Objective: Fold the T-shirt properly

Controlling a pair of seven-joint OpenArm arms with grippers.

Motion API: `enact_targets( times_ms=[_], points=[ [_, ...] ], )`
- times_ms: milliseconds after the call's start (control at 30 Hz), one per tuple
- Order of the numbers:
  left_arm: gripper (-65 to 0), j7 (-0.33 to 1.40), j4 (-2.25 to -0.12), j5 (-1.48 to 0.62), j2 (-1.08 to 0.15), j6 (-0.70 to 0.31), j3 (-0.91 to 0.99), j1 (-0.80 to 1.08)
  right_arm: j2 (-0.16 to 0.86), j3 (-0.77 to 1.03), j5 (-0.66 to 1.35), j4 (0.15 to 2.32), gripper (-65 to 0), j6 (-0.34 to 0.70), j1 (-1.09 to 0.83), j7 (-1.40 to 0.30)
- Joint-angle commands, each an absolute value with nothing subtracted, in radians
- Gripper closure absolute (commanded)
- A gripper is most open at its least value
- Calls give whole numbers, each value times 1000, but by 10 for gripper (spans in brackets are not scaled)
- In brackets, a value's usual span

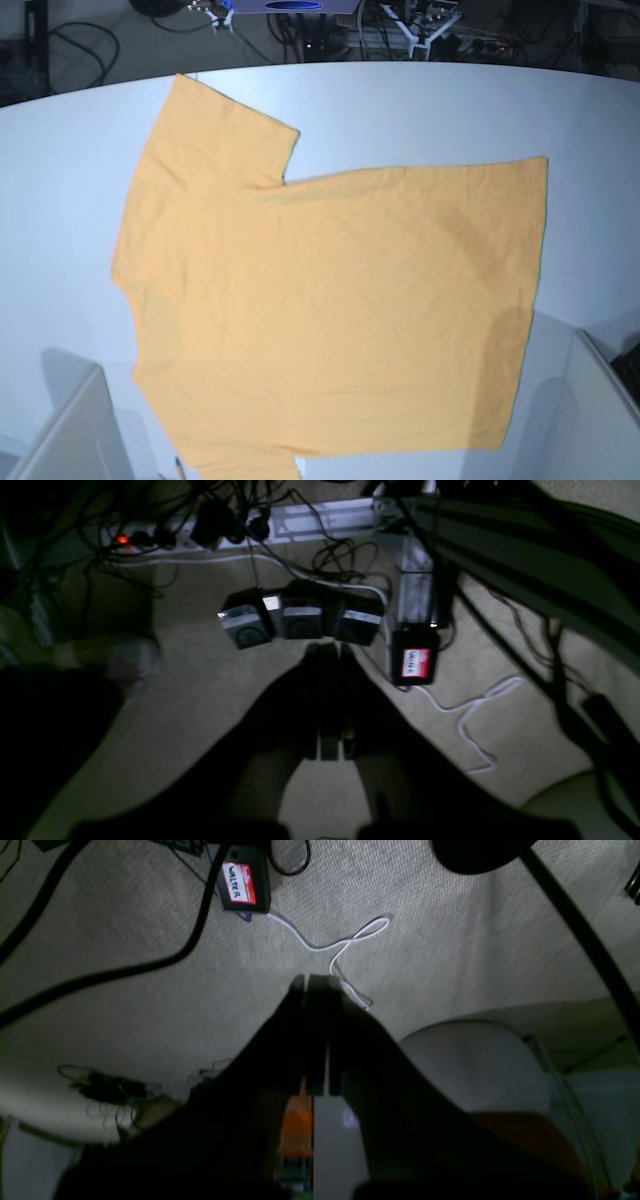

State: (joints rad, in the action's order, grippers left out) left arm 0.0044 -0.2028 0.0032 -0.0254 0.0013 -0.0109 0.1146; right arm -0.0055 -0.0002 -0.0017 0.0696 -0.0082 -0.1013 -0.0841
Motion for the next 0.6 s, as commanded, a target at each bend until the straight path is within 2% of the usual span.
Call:
enact_targets(
  times_ms=[0,567],
  points=[
    [0,2,-203,5,-28,7,-12,120,-4,-4,-4,85,0,-8,-113,-85],
    [0,-5,-203,5,-30,7,-12,131,54,-4,-5,111,0,-8,-114,-85]
  ],
)
